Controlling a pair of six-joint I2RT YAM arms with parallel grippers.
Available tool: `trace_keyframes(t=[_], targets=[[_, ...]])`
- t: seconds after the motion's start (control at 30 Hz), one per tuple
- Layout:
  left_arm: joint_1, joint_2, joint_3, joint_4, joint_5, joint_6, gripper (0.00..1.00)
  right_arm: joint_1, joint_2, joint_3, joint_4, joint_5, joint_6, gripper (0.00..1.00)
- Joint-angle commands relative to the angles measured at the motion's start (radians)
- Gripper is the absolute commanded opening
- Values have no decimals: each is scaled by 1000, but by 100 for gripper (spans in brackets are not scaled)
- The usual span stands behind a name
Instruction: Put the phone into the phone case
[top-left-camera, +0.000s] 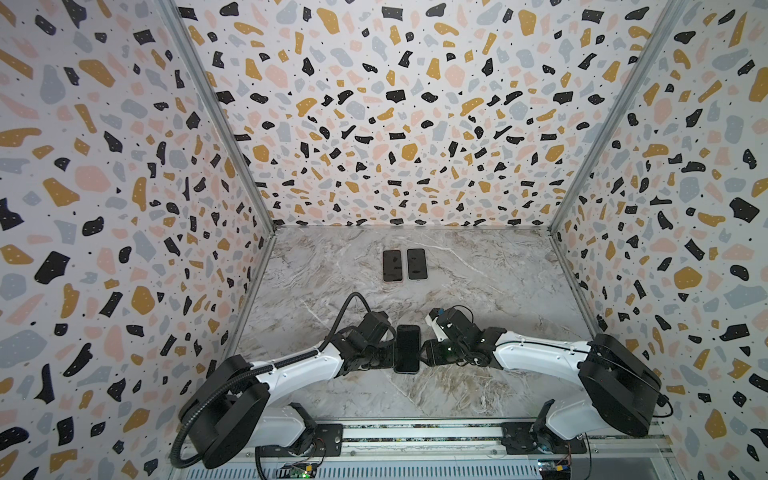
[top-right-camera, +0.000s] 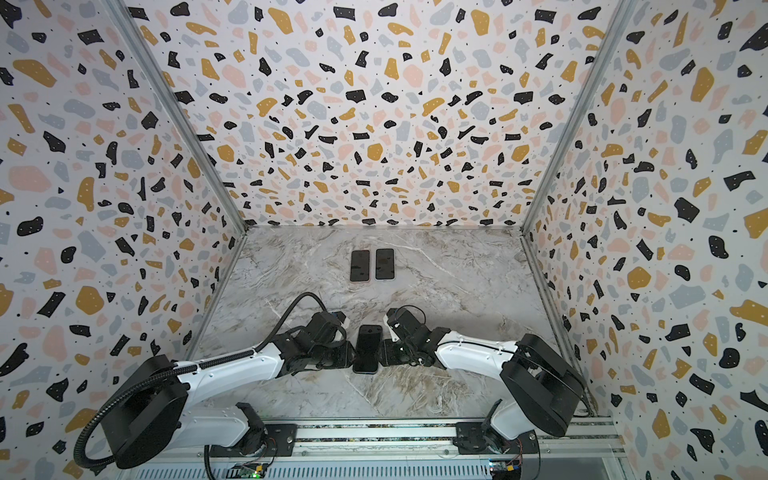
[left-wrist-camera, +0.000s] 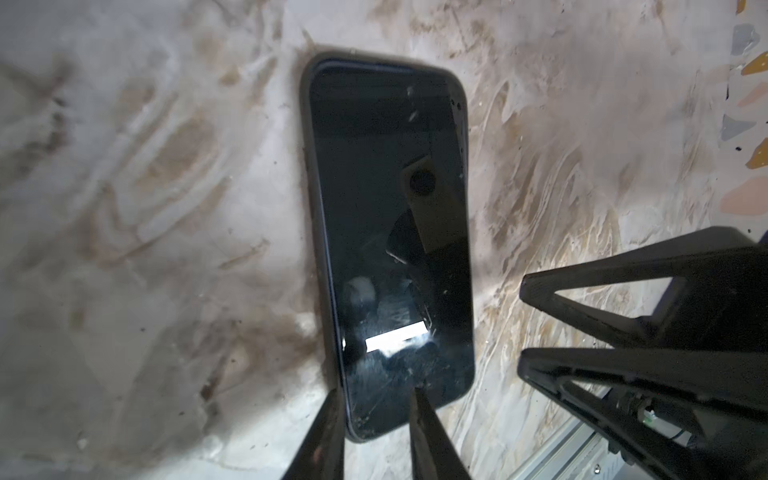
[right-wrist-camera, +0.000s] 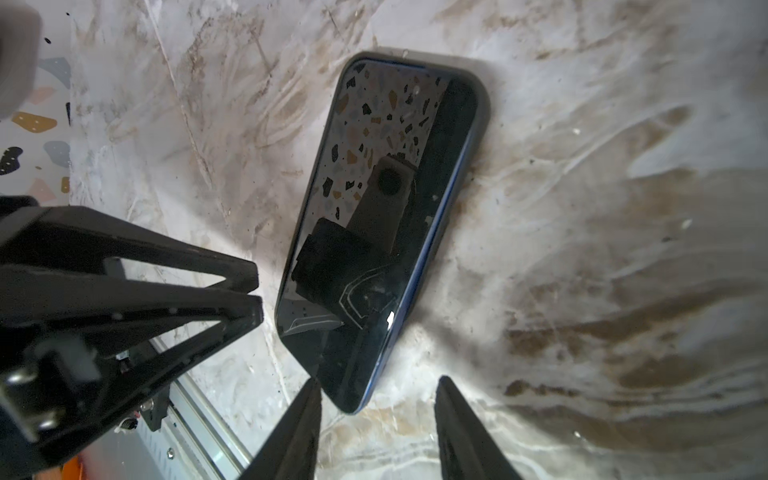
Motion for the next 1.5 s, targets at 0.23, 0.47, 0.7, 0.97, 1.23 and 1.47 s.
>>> trace_keyframes(t=[0.23,0.47,0.7,0.97,1.23,1.47], targets=[[3,36,-72,118,76,-14,30,39,62,60,-45,-43,38,38],[3,46,-95,147,74,-20,29,53,82,79,-59,-35,33,30],[3,37,-99,156,76,-26,28,61,115,94,-54,-54,32,25],[3,51,-108,187,88,-38,27,66,134,110,-56,-60,25,19],[1,56,-115,210,94,-48,27,75,173,129,-53,-74,18,12],[-1,71,-122,236,105,-57,27,78,218,129,-23,-119,18,11]])
